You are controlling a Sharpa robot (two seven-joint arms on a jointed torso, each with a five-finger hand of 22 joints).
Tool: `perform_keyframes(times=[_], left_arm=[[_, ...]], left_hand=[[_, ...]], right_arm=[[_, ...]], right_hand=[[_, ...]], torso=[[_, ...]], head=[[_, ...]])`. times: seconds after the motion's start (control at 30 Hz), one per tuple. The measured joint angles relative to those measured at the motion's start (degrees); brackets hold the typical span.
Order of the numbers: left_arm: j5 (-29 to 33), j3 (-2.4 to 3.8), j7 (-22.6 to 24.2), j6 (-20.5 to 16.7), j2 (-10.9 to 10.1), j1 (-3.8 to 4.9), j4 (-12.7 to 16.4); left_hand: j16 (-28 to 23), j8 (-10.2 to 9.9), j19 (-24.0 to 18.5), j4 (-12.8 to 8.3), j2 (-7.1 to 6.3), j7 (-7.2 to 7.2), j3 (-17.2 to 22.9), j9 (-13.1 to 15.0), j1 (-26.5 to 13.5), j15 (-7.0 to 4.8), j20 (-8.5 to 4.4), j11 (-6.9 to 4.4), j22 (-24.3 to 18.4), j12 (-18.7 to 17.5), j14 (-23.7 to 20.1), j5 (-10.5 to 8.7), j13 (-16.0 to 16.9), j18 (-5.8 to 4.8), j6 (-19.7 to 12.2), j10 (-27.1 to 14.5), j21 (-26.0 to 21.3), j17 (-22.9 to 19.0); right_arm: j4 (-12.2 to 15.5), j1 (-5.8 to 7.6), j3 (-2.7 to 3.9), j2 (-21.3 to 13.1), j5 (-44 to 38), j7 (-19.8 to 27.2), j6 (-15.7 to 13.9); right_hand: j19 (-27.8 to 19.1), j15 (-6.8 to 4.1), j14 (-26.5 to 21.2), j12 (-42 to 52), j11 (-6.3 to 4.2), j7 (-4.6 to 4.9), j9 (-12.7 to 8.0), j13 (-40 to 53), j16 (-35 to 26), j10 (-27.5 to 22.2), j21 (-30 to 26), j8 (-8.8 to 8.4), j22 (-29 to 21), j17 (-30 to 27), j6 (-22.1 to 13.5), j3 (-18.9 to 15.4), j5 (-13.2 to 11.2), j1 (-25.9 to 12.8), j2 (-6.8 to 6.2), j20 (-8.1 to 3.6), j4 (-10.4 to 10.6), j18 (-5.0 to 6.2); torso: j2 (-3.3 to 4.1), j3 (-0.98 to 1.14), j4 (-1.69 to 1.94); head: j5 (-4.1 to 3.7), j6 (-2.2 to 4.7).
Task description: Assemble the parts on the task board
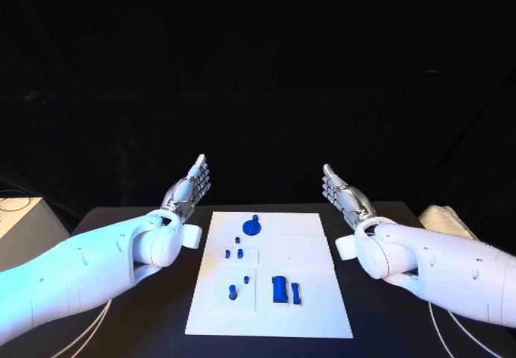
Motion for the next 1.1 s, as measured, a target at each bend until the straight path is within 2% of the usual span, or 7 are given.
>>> perform_keyframes(times=[0.13,0.17,0.27,0.37,0.47,0.63,1.1], left_arm=[[0.34,0.44,0.32,-5.05,-1.66,-1.45,6.15],[0.41,0.55,0.43,-6.52,-2.05,-1.85,7.76],[0.73,0.87,0.79,-11.39,-3.21,-2.95,12.44],[1.0,1.15,1.2,-15.99,-4.12,-3.75,16.05],[1.3,1.32,1.57,-19.57,-4.72,-4.23,18.36],[1.72,1.45,2.08,-24.2,-5.25,-4.68,20.34],[2.14,1.48,2.59,-27.54,-5.28,-4.68,20.45]], left_hand=[[-0.49,-0.52,-1.82,-0.41,0.47,-0.41,-1.19,-0.52,-11.43,-0.51,-0.82,-0.52,-0.61,-0.34,-1.91,-0.49,-0.15,-0.37,-1.92,-2.32,-0.47,-0.3],[-0.73,-0.75,-2.11,-0.55,0.57,-0.6,-1.33,-0.62,-13.68,-0.7,-0.93,-0.58,-0.72,-0.34,-2.15,-0.66,-0.17,-0.38,-2.12,-2.71,-0.61,-0.34],[-0.85,-0.85,-2.79,-0.68,0.76,-0.69,-1.76,-0.8,-18.18,-0.76,-1.26,-0.77,-1.0,-0.34,-2.79,-0.67,-0.21,-0.37,-2.83,-3.49,-0.66,-0.43],[-1.1,-1.18,-3.02,-0.7,0.86,-0.69,-2.11,-0.91,-21.01,-0.8,-1.43,-0.87,-1.1,-0.55,-3.24,-0.93,-0.25,-0.37,-3.22,-4.02,-0.87,-0.48],[-1.1,-1.18,-3.29,-0.69,0.95,-0.89,-2.1,-0.96,-22.5,-1.0,-1.57,-1.07,-1.2,-0.56,-3.44,-0.93,-0.28,-0.37,-3.43,-4.22,-0.92,-0.52],[-1.3,-1.39,-3.84,-0.78,1.06,-0.88,-2.49,-1.05,-24.8,-1.01,-1.63,-1.07,-1.3,-0.56,-4.05,-0.93,-0.32,-0.37,-3.86,-4.83,-0.92,-0.58],[-1.3,-1.39,-3.84,-0.78,1.06,-0.88,-2.49,-1.07,-24.8,-1.01,-1.62,-1.07,-1.32,-0.55,-4.04,-0.93,-0.31,-0.36,-3.85,-4.83,-0.92,-0.59]], right_arm=[[5.64,-1.74,1.7,-0.24,2.91,1.64,-3.62],[6.75,-2.07,2.02,-0.29,3.65,2.07,-4.53],[9.68,-2.91,2.96,-0.54,5.96,3.43,-7.38],[11.33,-3.43,3.44,-0.69,7.81,4.54,-9.68],[11.9,-3.57,3.55,-0.73,8.99,5.29,-11.14],[11.94,-3.59,3.57,-0.8,10.25,6.16,-12.62],[11.95,-3.6,3.58,-0.8,11.35,6.91,-13.89]], right_hand=[[-2.51,-0.36,-2.32,-0.39,-0.45,-0.57,-0.84,-0.83,-0.98,-2.52,0.0,-0.48,-1.55,-1.06,-2.13,-1.26,-0.32,-8.56,0.53,-0.6,-0.46,-0.11],[-2.89,-0.38,-2.78,-0.39,-0.48,-0.77,-1.02,-0.95,-1.17,-2.96,0.0,-0.75,-1.82,-1.25,-2.37,-1.58,-0.33,-10.08,0.64,-0.67,-0.46,-0.78],[-3.79,-0.5,-3.56,-0.68,-0.58,-0.88,-1.34,-1.29,-1.52,-3.8,-0.22,-0.81,-2.4,-1.64,-3.04,-1.96,-0.58,-13.32,0.85,-0.94,-0.64,-0.88],[-4.3,-0.72,-3.96,-0.69,-0.67,-0.99,-1.51,-1.48,-1.53,-4.33,-0.22,-1.1,-2.76,-1.87,-3.54,-2.14,-0.58,-15.24,0.96,-1.05,-0.61,-0.88],[-5.1,-0.73,-4.79,-0.69,-0.9,-1.18,-1.69,-1.61,-2.03,-5.13,-0.22,-1.32,-3.08,-2.08,-4.23,-2.71,-0.91,-17.84,1.06,-1.25,-0.7,-0.87],[-5.11,-0.72,-4.78,-0.69,-0.9,-1.25,-1.77,-1.71,-2.06,-5.13,-0.22,-1.32,-3.23,-2.18,-4.3,-2.71,-0.91,-18.09,1.2,-1.25,-0.7,-0.87],[-5.1,-0.72,-4.78,-0.69,-0.9,-1.24,-1.76,-1.72,-2.06,-5.12,-0.22,-1.32,-3.24,-2.2,-4.29,-2.71,-0.91,-18.11,1.22,-1.25,-0.7,-0.87]], torso=[[-0.53,0.4,-0.08],[-0.62,0.43,-0.09],[-0.75,0.55,-0.12],[-0.82,0.62,-0.12],[-0.86,0.65,-0.12],[-0.89,0.65,-0.13],[-0.9,0.67,-0.13]], head=[[0.37,0.54],[0.42,0.6],[0.47,0.69],[0.48,0.72],[0.48,0.73],[0.48,0.74],[0.48,0.74]])
